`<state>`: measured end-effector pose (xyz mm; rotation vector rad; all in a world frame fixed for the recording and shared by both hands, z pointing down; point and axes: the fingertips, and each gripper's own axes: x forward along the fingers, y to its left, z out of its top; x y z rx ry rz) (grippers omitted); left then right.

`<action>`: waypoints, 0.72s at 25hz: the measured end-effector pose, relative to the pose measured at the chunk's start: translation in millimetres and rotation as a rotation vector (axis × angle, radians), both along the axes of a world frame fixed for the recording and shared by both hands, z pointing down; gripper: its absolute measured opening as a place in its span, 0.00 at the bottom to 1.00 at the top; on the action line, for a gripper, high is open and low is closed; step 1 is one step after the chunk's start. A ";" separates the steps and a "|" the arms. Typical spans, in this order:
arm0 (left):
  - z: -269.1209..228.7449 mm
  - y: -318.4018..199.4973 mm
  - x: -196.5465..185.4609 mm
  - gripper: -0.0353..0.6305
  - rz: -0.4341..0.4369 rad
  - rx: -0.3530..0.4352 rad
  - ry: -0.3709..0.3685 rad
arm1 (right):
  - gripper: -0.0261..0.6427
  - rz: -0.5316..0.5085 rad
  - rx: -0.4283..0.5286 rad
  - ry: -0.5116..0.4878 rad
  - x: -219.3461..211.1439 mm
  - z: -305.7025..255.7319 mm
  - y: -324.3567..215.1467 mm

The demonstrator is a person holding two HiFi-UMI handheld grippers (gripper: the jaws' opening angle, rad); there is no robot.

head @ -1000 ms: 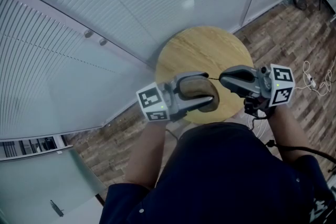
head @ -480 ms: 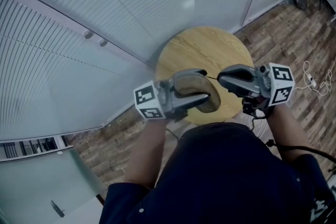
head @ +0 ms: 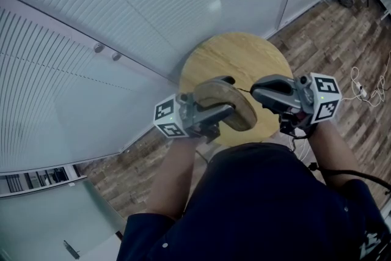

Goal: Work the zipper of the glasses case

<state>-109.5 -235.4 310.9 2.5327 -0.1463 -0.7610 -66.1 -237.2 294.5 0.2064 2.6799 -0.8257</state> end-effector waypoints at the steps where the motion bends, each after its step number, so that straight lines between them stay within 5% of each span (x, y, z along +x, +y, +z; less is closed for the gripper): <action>1: -3.4 -3.3 -5.1 0.50 -0.005 -0.009 0.036 | 0.06 0.001 0.000 -0.001 0.5 0.0 -1.0; 11: -20.0 -25.2 -39.4 0.50 -0.072 -0.039 0.182 | 0.06 0.015 -0.009 -0.008 3.3 5.0 0.3; 14: -26.0 -38.6 -70.2 0.50 -0.141 -0.070 0.297 | 0.06 0.018 -0.001 0.001 5.5 6.9 0.5; 18: -29.7 -47.1 -84.1 0.50 -0.182 -0.081 0.307 | 0.06 0.012 0.014 0.035 0.5 14.7 6.8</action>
